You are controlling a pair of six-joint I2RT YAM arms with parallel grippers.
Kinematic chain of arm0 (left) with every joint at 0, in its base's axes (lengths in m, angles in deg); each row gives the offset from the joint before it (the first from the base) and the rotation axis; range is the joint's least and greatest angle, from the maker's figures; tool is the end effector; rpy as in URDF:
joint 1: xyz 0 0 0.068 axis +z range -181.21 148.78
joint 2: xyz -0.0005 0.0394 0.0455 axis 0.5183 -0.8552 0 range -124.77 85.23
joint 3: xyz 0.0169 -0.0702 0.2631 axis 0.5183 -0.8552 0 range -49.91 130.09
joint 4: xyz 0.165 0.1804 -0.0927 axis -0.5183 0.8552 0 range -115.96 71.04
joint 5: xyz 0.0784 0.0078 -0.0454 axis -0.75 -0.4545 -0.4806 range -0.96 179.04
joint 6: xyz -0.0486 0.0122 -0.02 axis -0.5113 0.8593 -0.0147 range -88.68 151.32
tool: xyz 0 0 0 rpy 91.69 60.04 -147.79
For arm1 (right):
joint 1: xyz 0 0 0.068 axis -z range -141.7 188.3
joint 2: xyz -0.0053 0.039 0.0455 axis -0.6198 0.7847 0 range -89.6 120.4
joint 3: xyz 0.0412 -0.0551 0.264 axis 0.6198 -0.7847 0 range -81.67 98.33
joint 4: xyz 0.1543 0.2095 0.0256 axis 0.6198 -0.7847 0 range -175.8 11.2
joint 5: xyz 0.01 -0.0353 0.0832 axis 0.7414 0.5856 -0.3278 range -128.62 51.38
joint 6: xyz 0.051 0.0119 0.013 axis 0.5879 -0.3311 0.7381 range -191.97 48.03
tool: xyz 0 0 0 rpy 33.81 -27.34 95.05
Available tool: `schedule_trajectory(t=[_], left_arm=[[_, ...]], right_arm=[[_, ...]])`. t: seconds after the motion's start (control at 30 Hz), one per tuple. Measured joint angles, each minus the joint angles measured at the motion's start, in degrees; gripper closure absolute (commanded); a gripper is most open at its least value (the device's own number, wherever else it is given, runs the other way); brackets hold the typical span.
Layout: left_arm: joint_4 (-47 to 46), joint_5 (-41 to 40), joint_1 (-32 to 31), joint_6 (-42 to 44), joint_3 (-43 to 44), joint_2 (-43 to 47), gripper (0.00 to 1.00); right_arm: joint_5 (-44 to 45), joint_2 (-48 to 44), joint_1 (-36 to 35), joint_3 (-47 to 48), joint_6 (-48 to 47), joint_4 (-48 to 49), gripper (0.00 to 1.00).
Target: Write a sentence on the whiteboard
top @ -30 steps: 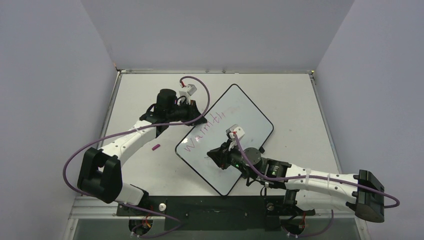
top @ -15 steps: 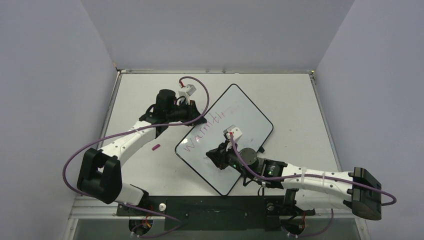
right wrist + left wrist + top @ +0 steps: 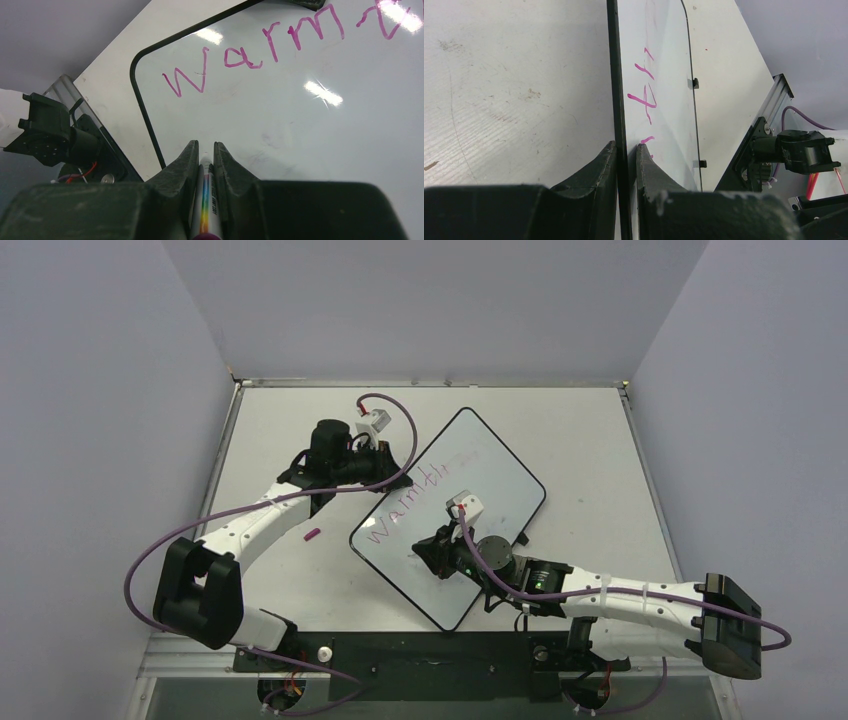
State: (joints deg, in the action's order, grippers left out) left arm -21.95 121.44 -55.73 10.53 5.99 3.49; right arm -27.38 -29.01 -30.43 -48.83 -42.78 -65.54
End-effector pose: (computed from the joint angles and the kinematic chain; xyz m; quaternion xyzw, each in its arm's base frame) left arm 0.2823 -0.1498 0.2702 0.1667 0.8260 -0.4082 0.3512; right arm 0.0938 0.2217 0.2552 -0.2098 0.7607 0.4087 0.4585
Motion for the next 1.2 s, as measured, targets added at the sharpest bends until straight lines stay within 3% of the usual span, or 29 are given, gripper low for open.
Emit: schedule_trajectory(t=[1.2], left_arm=[[-0.3, 0.0, 0.2, 0.0, -0.3, 0.2, 1.0]], right_arm=[[1.5, 2.7, 0.0, 2.6, -1.9, 0.0, 1.0]])
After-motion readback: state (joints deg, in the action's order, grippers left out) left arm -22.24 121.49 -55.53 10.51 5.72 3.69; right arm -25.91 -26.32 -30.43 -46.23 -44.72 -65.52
